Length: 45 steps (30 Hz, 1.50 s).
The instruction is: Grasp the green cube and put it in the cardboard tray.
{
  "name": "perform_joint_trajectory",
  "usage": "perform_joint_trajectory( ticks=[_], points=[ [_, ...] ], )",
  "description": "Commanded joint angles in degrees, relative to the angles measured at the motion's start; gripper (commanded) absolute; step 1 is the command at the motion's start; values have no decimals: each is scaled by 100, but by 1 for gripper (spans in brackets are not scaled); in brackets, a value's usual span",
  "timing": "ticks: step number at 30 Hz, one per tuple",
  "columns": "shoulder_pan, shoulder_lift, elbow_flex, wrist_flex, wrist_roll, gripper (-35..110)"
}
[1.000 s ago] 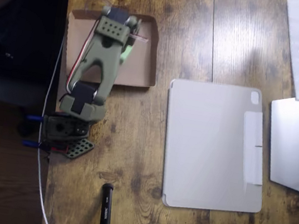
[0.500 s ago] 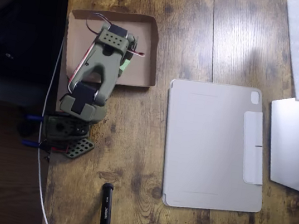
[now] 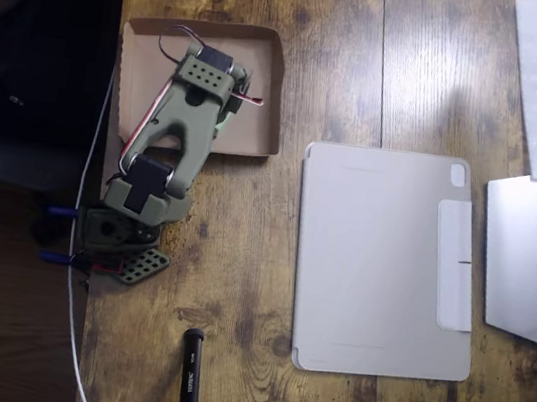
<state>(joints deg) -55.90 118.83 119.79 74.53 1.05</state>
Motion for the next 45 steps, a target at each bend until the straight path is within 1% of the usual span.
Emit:
perform_joint_trajectory(
  ticks=[1,7,10,14,17,18,21,25,29,32,34,36,38,40,42,45],
  points=[
    [149,308,-264,237,-97,31],
    [1266,299,-993,606,-967,31],
    [1942,229,-1529,888,-1222,31],
    [2936,387,-1714,1125,-1266,19],
    [3841,668,-1459,1354,-1099,3],
    [4157,738,-1354,1459,-1046,0],
    [4887,817,-791,1512,-870,0],
    [5133,554,-141,1336,-659,0],
    [5695,299,-167,1292,-185,0],
    [5818,44,-193,1283,-202,0],
    [5897,-272,-448,1477,-308,0],
    [6003,-765,-940,2021,-571,0],
    [6047,-1345,-1274,2320,-773,0],
    [6012,-1978,-1512,2470,-483,0],
    [5818,-2628,-1819,2751,-475,0],
    [5572,-2602,-1547,2663,-396,0]
  ],
)
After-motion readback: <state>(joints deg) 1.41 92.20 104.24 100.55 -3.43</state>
